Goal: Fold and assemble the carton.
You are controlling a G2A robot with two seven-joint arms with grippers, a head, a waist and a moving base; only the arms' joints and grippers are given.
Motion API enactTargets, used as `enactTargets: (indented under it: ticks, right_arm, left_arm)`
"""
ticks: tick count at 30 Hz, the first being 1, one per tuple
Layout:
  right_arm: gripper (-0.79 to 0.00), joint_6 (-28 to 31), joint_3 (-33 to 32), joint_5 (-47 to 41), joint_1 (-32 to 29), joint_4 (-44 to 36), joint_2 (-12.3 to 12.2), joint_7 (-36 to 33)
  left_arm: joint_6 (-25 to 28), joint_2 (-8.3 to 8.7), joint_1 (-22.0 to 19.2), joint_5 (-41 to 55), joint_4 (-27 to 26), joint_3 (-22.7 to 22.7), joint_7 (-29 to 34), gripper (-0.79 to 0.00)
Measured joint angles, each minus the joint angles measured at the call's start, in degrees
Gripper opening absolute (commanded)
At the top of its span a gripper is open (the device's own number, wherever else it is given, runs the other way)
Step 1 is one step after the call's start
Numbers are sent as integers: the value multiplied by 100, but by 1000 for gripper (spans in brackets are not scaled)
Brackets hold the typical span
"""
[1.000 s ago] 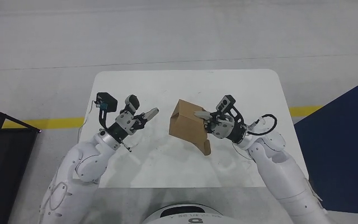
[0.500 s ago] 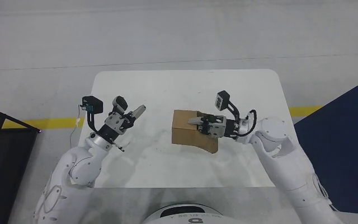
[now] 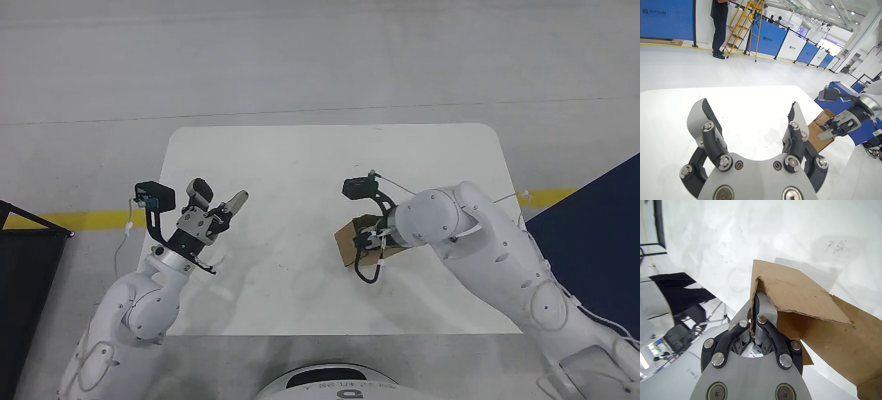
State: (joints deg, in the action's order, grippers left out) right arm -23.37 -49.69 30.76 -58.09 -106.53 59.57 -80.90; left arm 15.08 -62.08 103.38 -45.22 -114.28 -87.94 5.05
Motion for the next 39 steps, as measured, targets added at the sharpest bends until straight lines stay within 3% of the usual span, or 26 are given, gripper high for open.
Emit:
enactTargets:
  ticks: [2, 4, 10, 18, 28, 36, 39]
  right_arm:
    - [-49, 47, 225, 122, 93, -1, 32, -47]
    - [-22, 70, 394, 195, 155, -19, 57, -71]
    - [-9, 95, 646, 354, 184, -127, 75, -97]
    - [-80, 96, 786, 196, 120, -62, 84, -98]
    - [-65, 17, 461, -447, 193, 221, 59, -18]
    - [-148, 163, 488, -579, 183, 529, 52, -104]
    - [-425, 267, 559, -561, 190, 682, 66, -57]
  left_arm:
    - [-24, -5, 28, -58, -15, -5, -21, 0]
    - [-36, -10, 47, -81, -21, -8, -33, 0]
    - [-38, -25, 60, -96, -23, 8, -24, 0]
    - [12, -44, -35, -74, 28, 77, 45, 0]
    - [37, -59, -59, -34, 87, 38, 103, 0]
    - [59, -72, -59, -13, 92, 32, 133, 0]
    - [53, -78, -43, -17, 102, 33, 129, 0]
